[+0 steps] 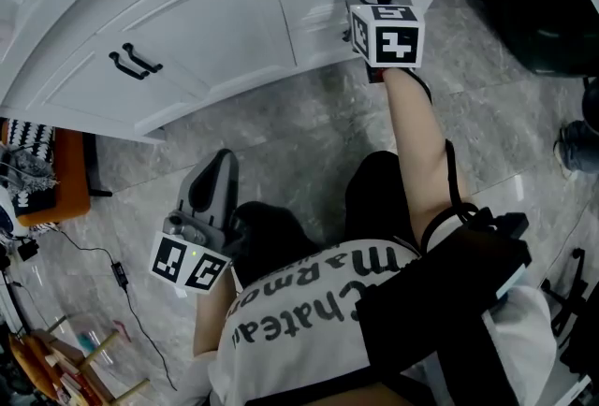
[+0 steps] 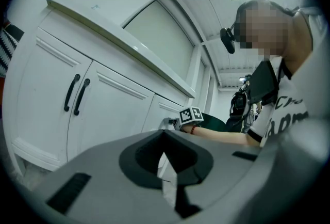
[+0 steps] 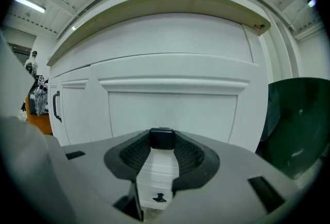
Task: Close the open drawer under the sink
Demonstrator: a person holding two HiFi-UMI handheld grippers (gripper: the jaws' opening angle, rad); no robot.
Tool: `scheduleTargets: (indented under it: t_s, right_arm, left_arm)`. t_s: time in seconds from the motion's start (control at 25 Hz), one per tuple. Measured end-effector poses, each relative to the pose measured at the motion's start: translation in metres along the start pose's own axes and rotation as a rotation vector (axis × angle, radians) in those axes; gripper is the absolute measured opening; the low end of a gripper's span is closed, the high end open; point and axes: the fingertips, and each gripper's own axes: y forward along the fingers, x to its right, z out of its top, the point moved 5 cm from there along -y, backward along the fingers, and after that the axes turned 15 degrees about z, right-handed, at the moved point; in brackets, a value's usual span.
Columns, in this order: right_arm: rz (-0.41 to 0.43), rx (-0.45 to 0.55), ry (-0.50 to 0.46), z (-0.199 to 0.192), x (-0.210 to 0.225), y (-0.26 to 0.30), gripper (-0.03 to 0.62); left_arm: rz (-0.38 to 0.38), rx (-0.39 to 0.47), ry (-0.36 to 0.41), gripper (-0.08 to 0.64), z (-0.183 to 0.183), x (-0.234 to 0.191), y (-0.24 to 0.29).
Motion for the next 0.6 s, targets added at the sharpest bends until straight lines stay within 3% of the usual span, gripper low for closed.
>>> scheduleTargets:
  t_s: [0.44,0.6]
  right_arm:
    - [0.011,-0.038,0.024,0.005,0.007,0.013,0.147]
    - [0.008,-0.01,0.013,0.004,0.007,0.014,0.149]
  left_arm:
    - [0.009,0.018,0.02,0.008,0.02,-0.006,-0.001]
    - [0.01,0.017,0.023,0.008,0.024,-0.007,0.001]
